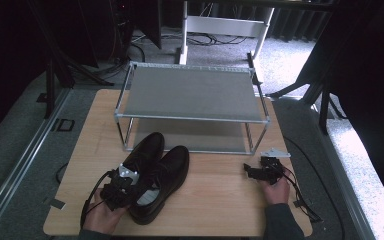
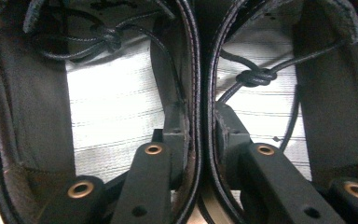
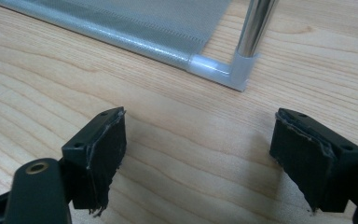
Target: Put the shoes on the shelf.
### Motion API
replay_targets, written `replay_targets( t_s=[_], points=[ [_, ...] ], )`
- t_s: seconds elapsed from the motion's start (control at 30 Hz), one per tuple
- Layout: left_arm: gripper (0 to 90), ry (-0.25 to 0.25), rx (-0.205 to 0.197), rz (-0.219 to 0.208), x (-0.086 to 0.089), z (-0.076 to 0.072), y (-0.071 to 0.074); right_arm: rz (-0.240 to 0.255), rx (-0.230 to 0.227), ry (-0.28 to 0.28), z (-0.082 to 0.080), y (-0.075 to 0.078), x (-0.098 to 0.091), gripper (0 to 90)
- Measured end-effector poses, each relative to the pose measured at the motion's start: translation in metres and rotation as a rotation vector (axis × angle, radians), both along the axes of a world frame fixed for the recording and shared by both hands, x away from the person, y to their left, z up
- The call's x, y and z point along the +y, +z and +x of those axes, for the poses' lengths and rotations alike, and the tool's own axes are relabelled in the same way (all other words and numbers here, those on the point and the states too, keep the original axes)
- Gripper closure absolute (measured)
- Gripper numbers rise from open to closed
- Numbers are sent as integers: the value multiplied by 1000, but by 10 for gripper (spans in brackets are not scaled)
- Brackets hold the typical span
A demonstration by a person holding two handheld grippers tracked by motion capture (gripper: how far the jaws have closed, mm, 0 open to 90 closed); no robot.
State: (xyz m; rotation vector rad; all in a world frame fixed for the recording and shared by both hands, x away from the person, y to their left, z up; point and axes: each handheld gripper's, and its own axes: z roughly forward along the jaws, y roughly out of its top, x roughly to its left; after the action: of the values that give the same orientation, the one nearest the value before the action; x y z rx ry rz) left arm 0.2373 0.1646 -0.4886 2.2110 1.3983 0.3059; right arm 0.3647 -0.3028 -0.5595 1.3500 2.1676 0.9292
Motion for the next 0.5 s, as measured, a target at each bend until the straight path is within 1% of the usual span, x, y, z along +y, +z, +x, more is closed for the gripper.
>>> replay_targets(
  t_s=[0.1, 0.27, 0.37, 0.5],
  points=[
    [803, -3, -24, 14, -1, -2, 0, 0, 0, 0, 0, 0, 0, 178],
    [814, -12, -83, 29, -3, -7, -2, 0, 0, 1, 0, 0, 0, 178],
    [816, -12, -93, 24, -2, -7, -2, 0, -1, 1, 0, 0, 0, 178],
    [816, -1, -112, 18, -2, -8, -2, -1, -1, 1, 0, 0, 0, 178]
  ],
)
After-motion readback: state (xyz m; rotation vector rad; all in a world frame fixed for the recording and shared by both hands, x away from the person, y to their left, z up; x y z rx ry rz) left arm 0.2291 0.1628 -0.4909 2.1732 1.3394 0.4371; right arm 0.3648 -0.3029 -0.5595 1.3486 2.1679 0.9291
